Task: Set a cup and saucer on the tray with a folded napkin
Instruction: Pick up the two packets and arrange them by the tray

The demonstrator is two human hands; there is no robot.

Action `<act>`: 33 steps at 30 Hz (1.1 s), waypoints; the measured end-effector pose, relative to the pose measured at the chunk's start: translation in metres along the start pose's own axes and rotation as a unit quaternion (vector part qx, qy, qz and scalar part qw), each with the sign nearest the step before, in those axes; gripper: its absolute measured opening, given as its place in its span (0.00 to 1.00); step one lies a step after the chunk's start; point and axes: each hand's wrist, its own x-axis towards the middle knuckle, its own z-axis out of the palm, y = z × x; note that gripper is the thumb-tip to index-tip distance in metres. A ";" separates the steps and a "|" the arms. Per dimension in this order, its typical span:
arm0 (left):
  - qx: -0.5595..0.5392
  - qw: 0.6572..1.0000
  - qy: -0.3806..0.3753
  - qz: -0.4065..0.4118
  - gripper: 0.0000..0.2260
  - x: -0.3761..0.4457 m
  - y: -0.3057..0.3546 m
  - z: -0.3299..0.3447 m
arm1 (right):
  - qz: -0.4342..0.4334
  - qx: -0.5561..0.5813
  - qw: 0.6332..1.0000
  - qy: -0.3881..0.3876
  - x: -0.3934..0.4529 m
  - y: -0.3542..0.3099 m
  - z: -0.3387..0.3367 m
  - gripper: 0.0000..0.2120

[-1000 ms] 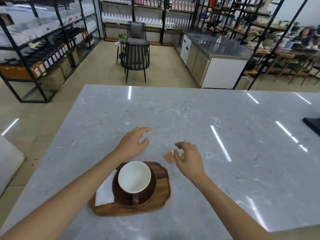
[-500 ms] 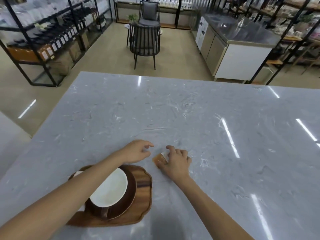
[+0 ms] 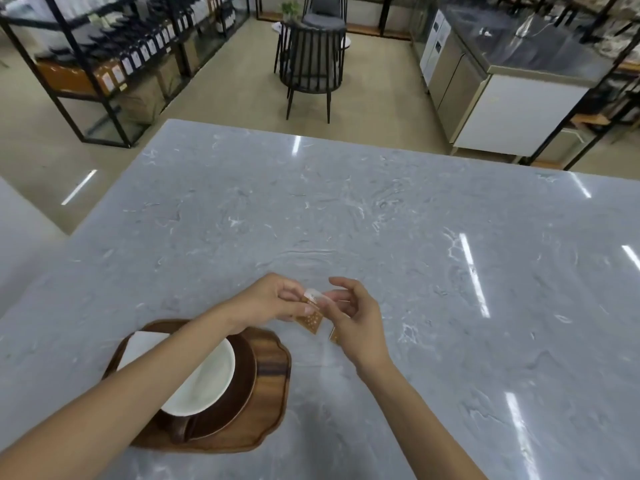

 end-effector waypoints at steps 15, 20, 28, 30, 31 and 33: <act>-0.071 0.985 0.155 0.023 0.05 -0.001 0.013 0.021 | 0.016 -0.472 0.879 -0.063 -0.009 0.044 -0.064 0.27; -0.057 0.987 0.150 0.004 0.04 0.000 0.009 0.033 | 0.042 -0.448 0.892 -0.030 -0.013 0.049 -0.056 0.20; -0.020 0.985 0.170 0.009 0.03 -0.002 0.006 0.051 | -0.040 -0.199 0.977 -0.073 -0.027 0.034 -0.059 0.10; 0.000 0.984 0.175 0.016 0.05 -0.006 0.005 0.058 | -0.035 -0.163 0.983 -0.080 -0.030 0.026 -0.063 0.11; 0.007 0.984 0.175 0.018 0.06 -0.008 0.005 0.062 | -0.025 -0.152 0.985 -0.084 -0.031 0.023 -0.065 0.12; 0.011 0.986 0.167 0.025 0.07 -0.013 0.006 0.070 | 0.007 -0.119 0.989 -0.091 -0.032 0.015 -0.067 0.15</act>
